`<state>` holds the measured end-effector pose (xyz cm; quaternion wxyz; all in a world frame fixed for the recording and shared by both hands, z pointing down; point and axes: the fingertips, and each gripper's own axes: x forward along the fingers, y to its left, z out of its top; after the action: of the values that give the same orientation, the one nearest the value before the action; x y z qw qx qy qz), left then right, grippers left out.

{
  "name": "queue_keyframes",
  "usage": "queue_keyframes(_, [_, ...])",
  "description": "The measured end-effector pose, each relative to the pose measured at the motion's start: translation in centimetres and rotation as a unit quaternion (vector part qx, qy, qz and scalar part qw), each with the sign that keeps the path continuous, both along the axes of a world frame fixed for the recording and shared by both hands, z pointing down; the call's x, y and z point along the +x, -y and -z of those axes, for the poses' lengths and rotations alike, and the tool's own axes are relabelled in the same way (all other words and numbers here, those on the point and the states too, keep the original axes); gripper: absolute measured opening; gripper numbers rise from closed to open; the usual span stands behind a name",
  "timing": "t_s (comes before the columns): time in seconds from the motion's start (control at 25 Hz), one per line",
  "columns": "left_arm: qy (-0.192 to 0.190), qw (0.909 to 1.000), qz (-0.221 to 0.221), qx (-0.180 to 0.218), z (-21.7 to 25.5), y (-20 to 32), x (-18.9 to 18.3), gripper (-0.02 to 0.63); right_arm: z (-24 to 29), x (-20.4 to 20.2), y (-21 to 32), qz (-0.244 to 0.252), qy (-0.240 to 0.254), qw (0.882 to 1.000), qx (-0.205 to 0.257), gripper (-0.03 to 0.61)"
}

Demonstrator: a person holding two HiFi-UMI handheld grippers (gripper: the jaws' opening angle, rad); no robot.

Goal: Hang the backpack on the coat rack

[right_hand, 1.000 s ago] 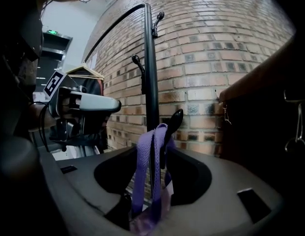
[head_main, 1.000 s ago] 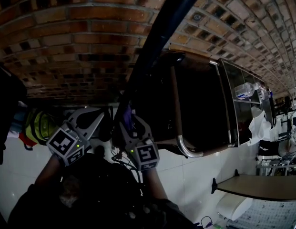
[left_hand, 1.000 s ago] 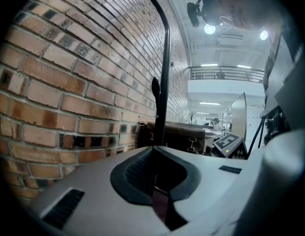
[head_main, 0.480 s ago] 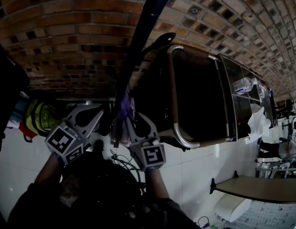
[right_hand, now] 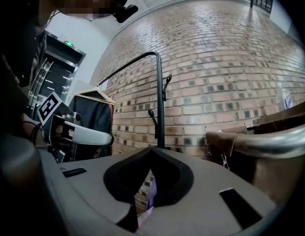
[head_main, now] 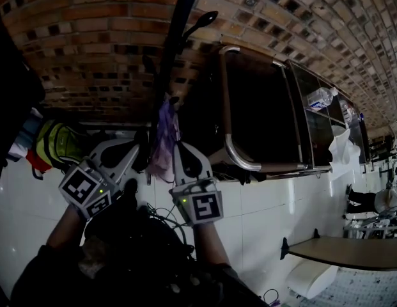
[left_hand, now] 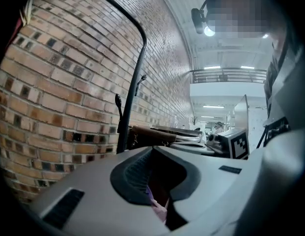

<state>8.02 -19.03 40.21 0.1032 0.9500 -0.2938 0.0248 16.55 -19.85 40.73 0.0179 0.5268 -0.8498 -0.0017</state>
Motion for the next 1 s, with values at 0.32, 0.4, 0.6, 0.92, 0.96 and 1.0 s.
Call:
queue_keyframes(0.32, [-0.014,0.9998,0.009,0.007,1.1,-5.3,0.6,0.037,1.8,0.4,-4.3,0.013,0.007,1.0,0.017,0.023])
queue_keyframes(0.4, [-0.016,0.9998,0.01,0.007,1.3,-6.0,0.5,0.037,1.8,0.2,-4.9,0.014,0.003,1.0,0.017,0.023])
queue_keyframes(0.6, [-0.015,0.9998,0.008,0.014,1.3,-6.5,-0.4,0.037,1.0,-0.2,-5.4,0.006,-0.012,1.0,0.003,0.02])
queue_keyframes(0.92, [-0.019,0.9997,-0.01,0.013,1.8,-5.7,-2.7,0.037,1.0,-2.1,-5.0,-0.014,-0.033,0.999,-0.004,0.018])
queue_keyframes(0.96, [-0.018,0.9997,-0.011,0.011,1.9,-5.7,-3.1,0.037,1.1,-2.3,-5.0,-0.018,-0.034,0.999,-0.005,0.018])
queue_keyframes(1.0, [-0.018,0.9997,-0.012,0.011,2.1,-5.7,-3.4,0.037,1.2,-2.5,-5.1,-0.021,-0.035,0.999,-0.006,0.018])
